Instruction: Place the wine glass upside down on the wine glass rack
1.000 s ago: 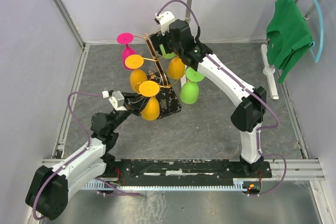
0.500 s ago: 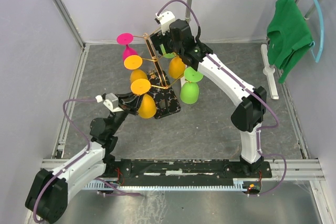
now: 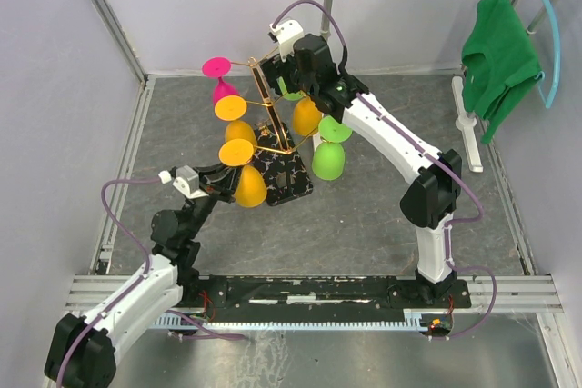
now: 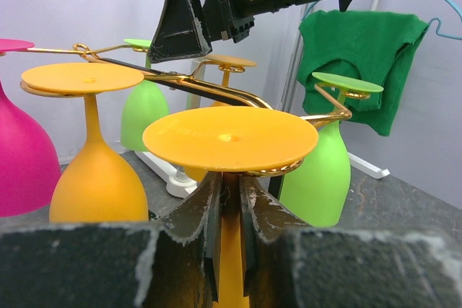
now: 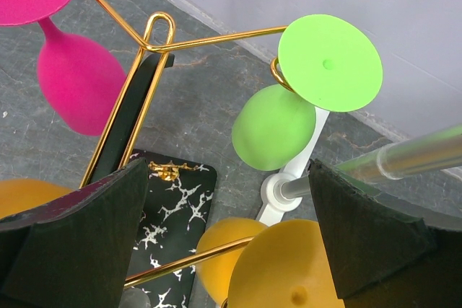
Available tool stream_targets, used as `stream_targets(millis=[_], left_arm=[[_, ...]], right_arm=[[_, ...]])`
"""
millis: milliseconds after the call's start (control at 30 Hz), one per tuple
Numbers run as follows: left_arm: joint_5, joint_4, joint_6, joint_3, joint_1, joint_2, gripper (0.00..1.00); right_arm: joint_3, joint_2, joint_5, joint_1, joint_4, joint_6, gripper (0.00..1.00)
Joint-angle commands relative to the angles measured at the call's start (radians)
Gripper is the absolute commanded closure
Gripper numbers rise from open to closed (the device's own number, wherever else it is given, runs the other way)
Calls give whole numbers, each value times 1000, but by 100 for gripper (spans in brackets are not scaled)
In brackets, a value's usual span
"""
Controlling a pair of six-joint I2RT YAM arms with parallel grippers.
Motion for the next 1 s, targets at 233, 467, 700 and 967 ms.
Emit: stream_targets(millis=[233,467,700,967], left_arm=[[185,-121,66,77,3,75,97],[170,-159,74,66,2,18,97],[69,-231,65,36,3,-107,97],[64,-262,70,27,3,-159,97]], right_arm=[[-29,-46,6,-3,49,-2,1],[-39,-51,14,-3,53,-4,0],[-37,-48,12,-3,56,-1,0],[-38,-47,10,-3,54,1,0]])
